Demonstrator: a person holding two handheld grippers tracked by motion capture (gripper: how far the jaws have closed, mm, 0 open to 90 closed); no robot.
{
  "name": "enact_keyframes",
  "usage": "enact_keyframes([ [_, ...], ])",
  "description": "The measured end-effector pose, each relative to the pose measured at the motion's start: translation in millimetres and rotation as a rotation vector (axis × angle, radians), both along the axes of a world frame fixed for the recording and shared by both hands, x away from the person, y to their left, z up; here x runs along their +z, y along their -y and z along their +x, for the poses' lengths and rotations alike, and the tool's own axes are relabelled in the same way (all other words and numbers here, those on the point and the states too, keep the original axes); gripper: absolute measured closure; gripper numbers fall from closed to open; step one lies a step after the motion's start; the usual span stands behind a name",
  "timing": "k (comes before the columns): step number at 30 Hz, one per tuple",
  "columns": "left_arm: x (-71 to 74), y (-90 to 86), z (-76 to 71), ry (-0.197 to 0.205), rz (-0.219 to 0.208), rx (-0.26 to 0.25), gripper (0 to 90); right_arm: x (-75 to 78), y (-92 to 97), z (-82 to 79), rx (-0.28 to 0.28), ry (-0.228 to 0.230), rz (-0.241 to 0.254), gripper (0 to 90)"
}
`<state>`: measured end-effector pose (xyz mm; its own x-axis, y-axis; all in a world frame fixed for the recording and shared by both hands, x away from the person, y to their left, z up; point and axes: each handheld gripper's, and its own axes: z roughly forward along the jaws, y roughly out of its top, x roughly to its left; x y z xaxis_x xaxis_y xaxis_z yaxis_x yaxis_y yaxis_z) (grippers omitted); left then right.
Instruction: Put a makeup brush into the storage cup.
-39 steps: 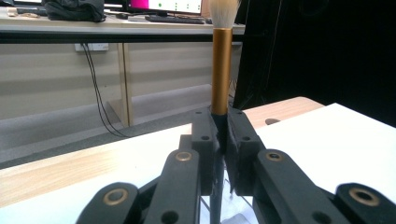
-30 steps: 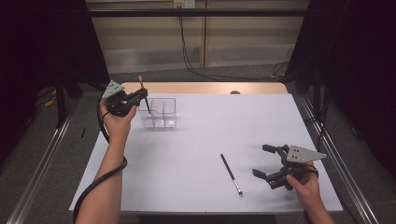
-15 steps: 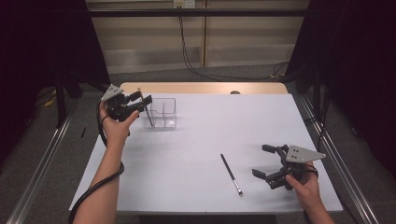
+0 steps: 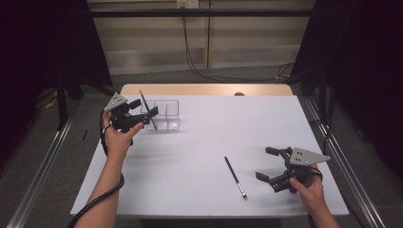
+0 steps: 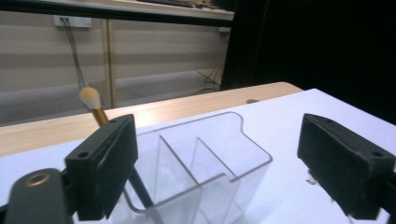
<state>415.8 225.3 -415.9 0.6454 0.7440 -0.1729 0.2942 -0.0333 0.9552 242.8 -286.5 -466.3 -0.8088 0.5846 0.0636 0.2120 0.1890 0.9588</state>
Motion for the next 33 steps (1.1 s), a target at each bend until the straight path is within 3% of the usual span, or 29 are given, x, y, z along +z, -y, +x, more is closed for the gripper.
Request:
enact_keyframes([
  [12,-11.4,1.0,-18.0,0.015,0.003,-0.065,0.7,0.7,-0.5,-0.3,0.003,0.004,0.002,0.9],
  [21,-18.9,4.6,-31.5,0.025,0.008,-0.131,0.0,0.2,-0.6,0.2,0.003,0.003,-0.001,0.9],
  [25,-20.8,7.1,-38.4,0.021,-0.015,-0.168,0.0,0.3,-0.7,0.2,0.003,0.003,-0.001,0.9],
  [33,-18.5,12.6,-52.0,0.026,0.004,-0.243,0.0,0.2,-1.3,0.4,0.005,0.003,-0.003,0.9],
])
